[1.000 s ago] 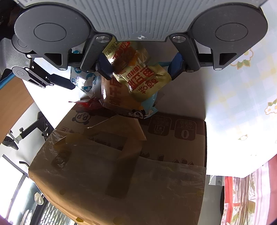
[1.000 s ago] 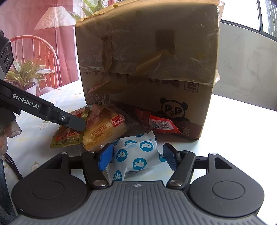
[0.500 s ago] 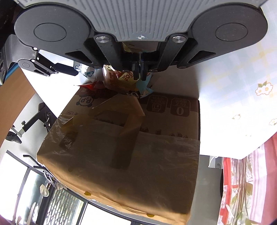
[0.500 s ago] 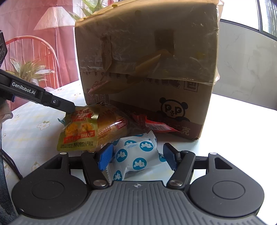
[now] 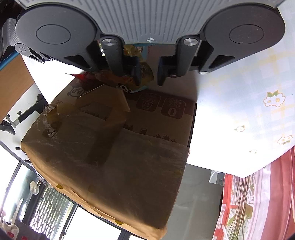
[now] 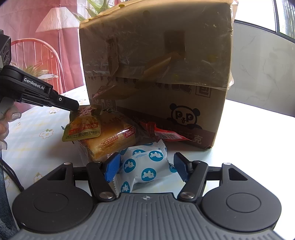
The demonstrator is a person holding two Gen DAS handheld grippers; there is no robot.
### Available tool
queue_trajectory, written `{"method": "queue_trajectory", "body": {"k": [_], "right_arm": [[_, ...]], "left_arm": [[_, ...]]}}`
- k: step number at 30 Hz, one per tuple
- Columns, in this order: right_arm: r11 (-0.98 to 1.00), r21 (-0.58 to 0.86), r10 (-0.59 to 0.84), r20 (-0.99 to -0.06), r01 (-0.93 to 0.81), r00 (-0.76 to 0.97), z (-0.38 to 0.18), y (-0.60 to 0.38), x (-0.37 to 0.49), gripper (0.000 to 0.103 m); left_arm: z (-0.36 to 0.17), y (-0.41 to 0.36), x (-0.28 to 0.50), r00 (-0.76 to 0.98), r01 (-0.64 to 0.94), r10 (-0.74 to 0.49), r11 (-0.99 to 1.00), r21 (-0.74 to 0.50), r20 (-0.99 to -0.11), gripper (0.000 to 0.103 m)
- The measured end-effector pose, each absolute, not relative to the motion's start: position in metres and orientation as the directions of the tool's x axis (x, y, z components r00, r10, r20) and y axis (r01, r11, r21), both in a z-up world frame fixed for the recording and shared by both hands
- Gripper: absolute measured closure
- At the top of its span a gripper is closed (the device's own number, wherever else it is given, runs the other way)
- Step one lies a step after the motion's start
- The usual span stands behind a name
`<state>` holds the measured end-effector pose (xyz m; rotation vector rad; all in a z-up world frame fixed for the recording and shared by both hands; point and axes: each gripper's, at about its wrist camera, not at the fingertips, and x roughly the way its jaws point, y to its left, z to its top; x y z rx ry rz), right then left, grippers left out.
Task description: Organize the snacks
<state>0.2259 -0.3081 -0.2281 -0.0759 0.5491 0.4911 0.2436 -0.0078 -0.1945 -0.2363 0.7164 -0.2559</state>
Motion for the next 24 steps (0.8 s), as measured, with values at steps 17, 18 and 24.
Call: {"method": "queue_trajectory", "body": {"k": [17,18,24], "right_arm": [[0.882,0.068,0.43,-0.519,-0.466,0.739,-0.229,-0.308,0.226,0.037],[0.882,0.068,0.43,-0.519,-0.466,0.738,-0.229,-0.308,0.226,0.037],[0.884,0.062,0.424,-0.527,-0.464,0.737,-0.229,-0.307,0.227,0.035]], "left_arm": [[-0.215,-0.032,0.251,0.657,0.043,-0.285,0.939,-0.342,-0.698,0.033],[-0.217,-0.033,0.25,0.668,0.047,-0.281,0.94,-0.338,-0.689,0.033],[-0.219,-0.039,0.243,0.676,0.126,-0.339,0.928,-0.35,-0.655,0.055]]}}
